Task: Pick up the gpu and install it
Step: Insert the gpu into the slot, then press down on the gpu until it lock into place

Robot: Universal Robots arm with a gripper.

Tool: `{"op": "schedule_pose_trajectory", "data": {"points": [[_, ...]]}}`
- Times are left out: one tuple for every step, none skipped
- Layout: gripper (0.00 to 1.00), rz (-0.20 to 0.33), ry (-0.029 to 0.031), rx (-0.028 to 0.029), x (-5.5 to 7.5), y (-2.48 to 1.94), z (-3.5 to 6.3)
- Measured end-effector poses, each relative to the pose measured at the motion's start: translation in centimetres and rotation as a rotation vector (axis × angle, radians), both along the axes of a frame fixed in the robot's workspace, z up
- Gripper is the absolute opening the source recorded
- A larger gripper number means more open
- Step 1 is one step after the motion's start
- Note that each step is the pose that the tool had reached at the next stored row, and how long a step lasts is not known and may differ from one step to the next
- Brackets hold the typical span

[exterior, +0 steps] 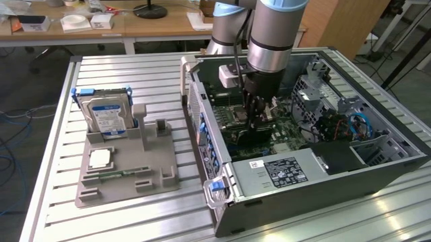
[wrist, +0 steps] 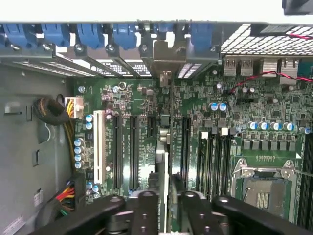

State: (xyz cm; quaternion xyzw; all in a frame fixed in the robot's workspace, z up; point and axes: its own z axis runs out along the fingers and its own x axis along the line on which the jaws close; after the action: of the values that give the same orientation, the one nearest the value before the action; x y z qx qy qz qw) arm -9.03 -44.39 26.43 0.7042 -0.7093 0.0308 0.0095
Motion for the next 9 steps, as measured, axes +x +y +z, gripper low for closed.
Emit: {"op": "schedule_pose_trajectory", "data": {"points": [[0.20, 0.000, 0.0001, -0.0001, 0.00, 0.00, 0.00], [0.20, 0.000, 0.0000, 0.0001, 0.00, 0.00, 0.00], [0.14, 0.000, 0.0000, 0.0000, 0.00, 0.00, 0.00], [0.11, -0.001, 0.0001, -0.0001, 0.00, 0.00, 0.00], [0.11, -0.001, 0.0000, 0.0000, 0.00, 0.00, 0.00], [0.11, -0.001, 0.0000, 0.0000, 0.00, 0.00, 0.00], [0.11, -0.001, 0.0001, 0.0000, 0.00, 0.00, 0.00], [0.11, -0.001, 0.0001, 0.0000, 0.00, 0.00, 0.00], [0.11, -0.001, 0.0000, 0.0000, 0.00, 0.00, 0.00]]}}
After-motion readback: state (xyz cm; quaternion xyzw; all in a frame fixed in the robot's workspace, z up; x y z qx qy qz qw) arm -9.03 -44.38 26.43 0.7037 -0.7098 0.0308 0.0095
